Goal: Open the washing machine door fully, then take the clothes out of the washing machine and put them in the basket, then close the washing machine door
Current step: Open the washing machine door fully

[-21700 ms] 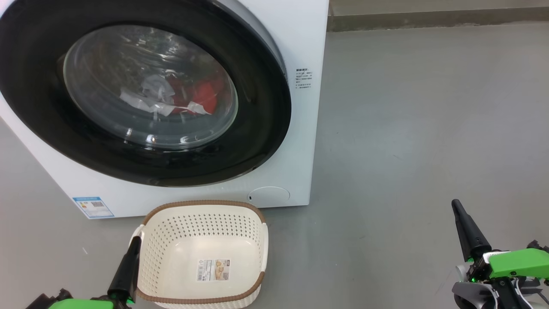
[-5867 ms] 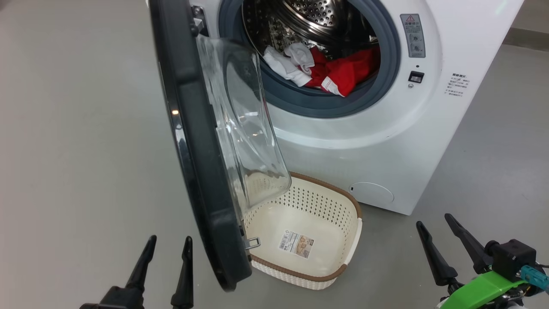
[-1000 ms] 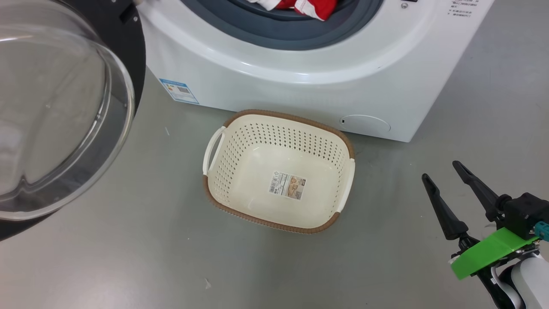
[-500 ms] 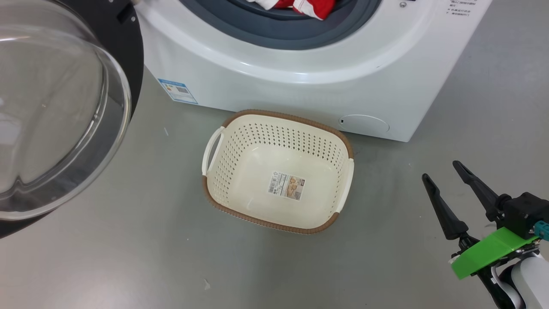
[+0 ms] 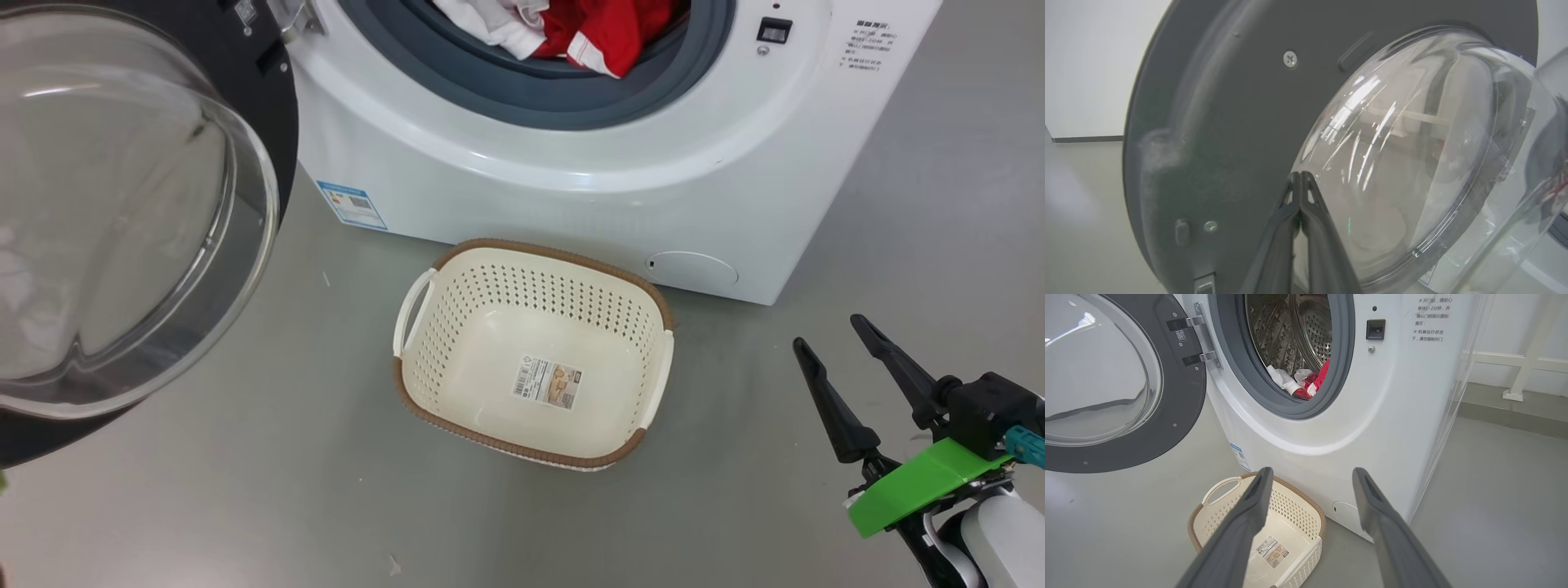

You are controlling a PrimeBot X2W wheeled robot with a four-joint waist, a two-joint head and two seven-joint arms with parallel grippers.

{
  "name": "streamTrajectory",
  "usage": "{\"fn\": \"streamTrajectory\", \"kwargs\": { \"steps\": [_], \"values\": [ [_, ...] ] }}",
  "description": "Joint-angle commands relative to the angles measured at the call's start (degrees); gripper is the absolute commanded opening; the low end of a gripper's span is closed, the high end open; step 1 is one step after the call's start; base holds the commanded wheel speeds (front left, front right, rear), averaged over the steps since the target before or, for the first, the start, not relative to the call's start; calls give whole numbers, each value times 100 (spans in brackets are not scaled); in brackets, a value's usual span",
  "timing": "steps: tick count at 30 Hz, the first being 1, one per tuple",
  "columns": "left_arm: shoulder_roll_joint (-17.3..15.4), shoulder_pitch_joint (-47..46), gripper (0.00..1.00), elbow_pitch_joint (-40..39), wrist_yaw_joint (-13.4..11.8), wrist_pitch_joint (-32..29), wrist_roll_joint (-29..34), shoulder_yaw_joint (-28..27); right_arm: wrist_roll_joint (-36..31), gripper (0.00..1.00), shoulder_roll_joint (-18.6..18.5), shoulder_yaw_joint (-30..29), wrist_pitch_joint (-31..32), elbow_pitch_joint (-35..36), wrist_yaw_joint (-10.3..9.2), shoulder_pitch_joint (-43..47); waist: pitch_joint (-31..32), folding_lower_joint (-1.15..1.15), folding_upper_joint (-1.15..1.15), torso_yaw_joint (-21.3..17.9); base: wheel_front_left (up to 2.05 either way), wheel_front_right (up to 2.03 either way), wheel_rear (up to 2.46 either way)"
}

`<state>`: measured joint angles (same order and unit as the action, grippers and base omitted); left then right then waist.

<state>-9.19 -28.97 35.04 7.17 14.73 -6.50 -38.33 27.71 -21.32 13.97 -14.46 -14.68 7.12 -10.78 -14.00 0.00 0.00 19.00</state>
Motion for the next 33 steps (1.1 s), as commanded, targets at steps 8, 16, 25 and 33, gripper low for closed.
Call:
{"fn": "streamTrajectory", "kwargs": {
  "steps": [8,16,25,33],
  "values": [
    [-21,733,27,-754,31,27,-162,405,26,100,44,125,-54,67,36,176,331,0,0,42,0,0,0],
    [347,1362,100,-1533,31,27,-215,733,35,100,162,48,-54,54,36,325,580,0,0,-37,0,0,0],
    [615,1965,100,-2214,31,27,-180,1221,7,100,252,-135,-54,101,36,478,632,0,0,-193,0,0,0],
    [629,2196,100,-2343,32,27,-557,1940,-10,100,293,-277,-54,111,36,519,644,0,0,-405,0,0,0]
  ]
}}
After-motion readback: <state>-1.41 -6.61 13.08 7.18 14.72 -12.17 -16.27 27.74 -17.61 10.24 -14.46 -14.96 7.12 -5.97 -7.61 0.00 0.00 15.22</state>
